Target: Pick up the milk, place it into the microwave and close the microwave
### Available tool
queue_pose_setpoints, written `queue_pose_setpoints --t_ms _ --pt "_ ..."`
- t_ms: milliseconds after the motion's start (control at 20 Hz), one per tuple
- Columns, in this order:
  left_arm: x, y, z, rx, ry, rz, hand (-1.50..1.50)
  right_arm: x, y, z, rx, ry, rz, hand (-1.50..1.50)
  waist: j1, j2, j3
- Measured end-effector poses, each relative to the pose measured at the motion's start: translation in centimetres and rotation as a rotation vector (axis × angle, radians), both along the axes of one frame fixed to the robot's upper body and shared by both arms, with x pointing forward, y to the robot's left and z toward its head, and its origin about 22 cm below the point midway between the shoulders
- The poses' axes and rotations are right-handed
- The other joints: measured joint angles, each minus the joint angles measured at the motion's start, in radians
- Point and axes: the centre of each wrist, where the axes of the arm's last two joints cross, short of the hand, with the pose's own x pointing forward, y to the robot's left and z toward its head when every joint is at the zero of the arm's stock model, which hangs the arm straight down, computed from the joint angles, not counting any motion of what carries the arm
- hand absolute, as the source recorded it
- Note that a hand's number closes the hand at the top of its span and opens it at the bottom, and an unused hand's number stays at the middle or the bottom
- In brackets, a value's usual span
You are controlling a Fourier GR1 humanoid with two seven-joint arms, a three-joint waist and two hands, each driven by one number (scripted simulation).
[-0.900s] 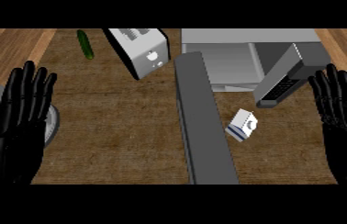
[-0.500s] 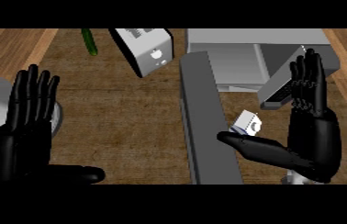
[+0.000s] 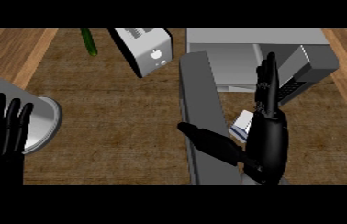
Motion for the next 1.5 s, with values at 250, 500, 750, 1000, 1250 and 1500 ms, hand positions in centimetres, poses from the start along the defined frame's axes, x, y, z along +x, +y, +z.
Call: queue_pose_setpoints --t_ms 250,500,750,1000,1250,1500 --pt "-1.9 0.9 -0.1 -0.007 0.005 0.008 -1.50 -0.7 1.1 -1.3 -0.011 0.034 -0.066 -1.50 -0.003 0.000 0.000" --pt "-3.8 1.2 -0.1 -0.007 0.004 0.004 -1.50 -0.9 0.9 -3.3 0.012 0.073 -0.110 -1.50 -0.003 0.000 0.001" --pt "-4.9 1.7 -0.3 -0.005 0.008 0.005 -1.50 -0.3 0.1 -4.4 0.029 0.106 -0.117 -1.50 -0.004 -0.002 0.000" --pt "-6.2 2.5 0.3 -0.012 0.009 0.008 -1.50 -0.1 -0.6 -5.6 0.083 0.118 -0.149 -1.50 -0.002 -0.006 -0.003" --pt "-6.9 3.0 0.1 -0.008 0.007 0.004 -1.50 0.1 -2.5 -8.1 0.100 0.157 -0.205 -1.50 -0.002 -0.007 -0.003" --pt "-7.6 3.7 0.0 -0.003 0.021 0.015 -1.50 -0.3 -3.9 -11.6 0.084 0.195 -0.267 -1.50 -0.002 -0.003 0.000"
